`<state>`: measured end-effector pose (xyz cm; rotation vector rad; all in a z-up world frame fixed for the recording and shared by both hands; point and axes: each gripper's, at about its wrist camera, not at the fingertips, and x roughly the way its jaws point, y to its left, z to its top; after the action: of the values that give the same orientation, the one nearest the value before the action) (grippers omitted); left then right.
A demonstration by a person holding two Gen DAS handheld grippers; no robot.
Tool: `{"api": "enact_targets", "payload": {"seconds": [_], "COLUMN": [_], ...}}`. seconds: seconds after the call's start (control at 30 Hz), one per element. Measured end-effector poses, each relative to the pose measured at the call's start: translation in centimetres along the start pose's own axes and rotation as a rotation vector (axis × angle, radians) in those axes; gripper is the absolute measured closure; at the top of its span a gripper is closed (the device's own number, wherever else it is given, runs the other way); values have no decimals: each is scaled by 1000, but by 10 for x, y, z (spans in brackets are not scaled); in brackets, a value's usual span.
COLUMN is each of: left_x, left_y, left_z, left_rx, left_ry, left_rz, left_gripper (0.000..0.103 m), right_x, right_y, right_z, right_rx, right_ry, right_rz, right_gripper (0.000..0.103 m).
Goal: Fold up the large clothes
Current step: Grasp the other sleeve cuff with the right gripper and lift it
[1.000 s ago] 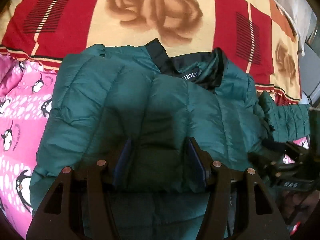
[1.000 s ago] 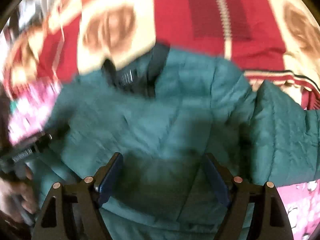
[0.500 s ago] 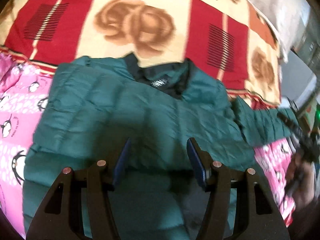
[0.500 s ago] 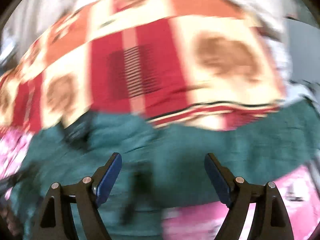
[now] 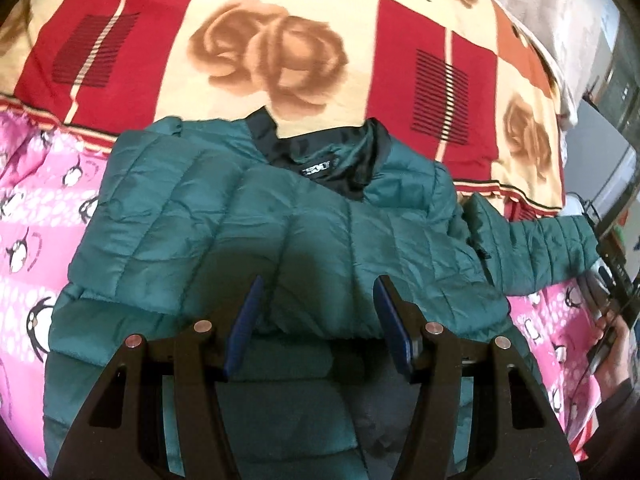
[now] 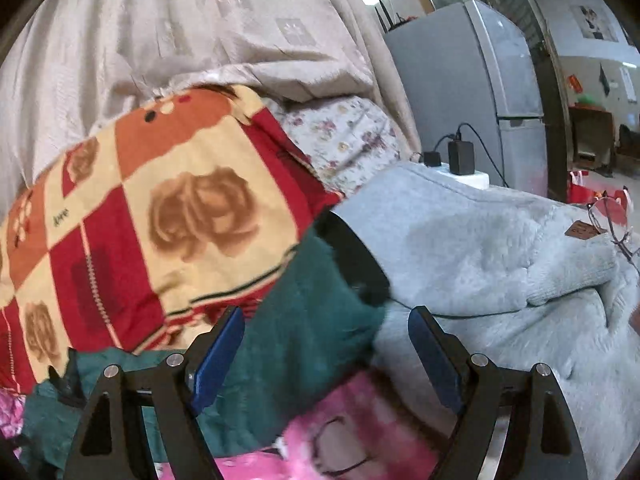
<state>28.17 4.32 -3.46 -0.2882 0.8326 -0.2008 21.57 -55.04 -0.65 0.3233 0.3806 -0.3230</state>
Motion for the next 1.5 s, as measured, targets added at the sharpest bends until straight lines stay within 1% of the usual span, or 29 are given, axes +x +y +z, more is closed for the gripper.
{"api": "enact_targets", "payload": {"seconds": [0.07, 0.2, 0.23, 0.27, 0.33, 0.4, 0.5, 0.53, 0.57, 0.67, 0.8, 0.87, 0.93, 1.07, 1.17, 1.23, 1.33, 1.4, 1.47, 1.5], "left_x": [3, 6, 7, 7, 8, 7, 7, 7, 7, 6, 4, 1, 0, -5, -14, -21, -20, -20, -23, -24], "left_y": [4, 8, 8, 8, 9, 11, 12, 13, 13, 14, 20, 25, 29, 44, 56, 67, 86, 97, 108, 111], "left_z": [0, -1, -1, -1, -1, -1, 0, 0, 0, 0, 2, 2, 1, 1, 4, 5, 2, 0, -3, -4], "left_rx": [-15, -27, -23, -22, -26, -34, -39, -40, -40, -42, -63, -75, -79, -98, -90, -70, -58, -72, -91, -91], "left_ry": [12, 25, 27, 29, 31, 30, 31, 31, 31, 26, 26, 28, 33, 34, 8, -8, 11, 30, 39, 38], "left_rz": [7, 4, 6, 7, 6, 4, 2, 2, 1, 6, 26, 36, 54, 105, 181, 262, 379, 410, 417, 418], "left_gripper": [45, 45, 45, 45, 45, 45, 45, 45, 45, 45, 45, 45, 45, 45, 45, 45, 45, 45, 45, 45], "right_x": [8, 28, 34, 39, 44, 47, 45, 44, 43, 37, 26, 19, 13, 9, 5, 2, -6, -11, -16, -18], "right_y": [-4, -12, -16, -18, -21, -21, -23, -23, -22, -6, 21, 39, 63, 109, 148, 172, 217, 246, 276, 284], "right_z": [-1, -2, -2, -2, -3, -1, 0, 0, 1, 3, 7, 9, 9, -2, -14, -20, -31, -41, -52, -56], "right_rx": [5, 16, 33, 44, 59, 74, 113, 120, 123, 82, 61, 66, 58, 28, 17, 8, -45, -84, -115, -122], "right_ry": [15, 36, 45, 54, 62, 63, 53, 54, 56, 55, 39, 30, 29, 59, 98, 124, 151, 165, 186, 190], "right_rz": [29, 42, 36, 35, 31, 58, 88, 84, 75, 46, 33, 58, 101, 174, 236, 277, 335, 374, 413, 426], "right_gripper": [21, 21, 22, 27, 32, 41, 61, 76, 84, 87, 87, 87, 87, 87, 87, 87, 87, 87, 87, 87]}}
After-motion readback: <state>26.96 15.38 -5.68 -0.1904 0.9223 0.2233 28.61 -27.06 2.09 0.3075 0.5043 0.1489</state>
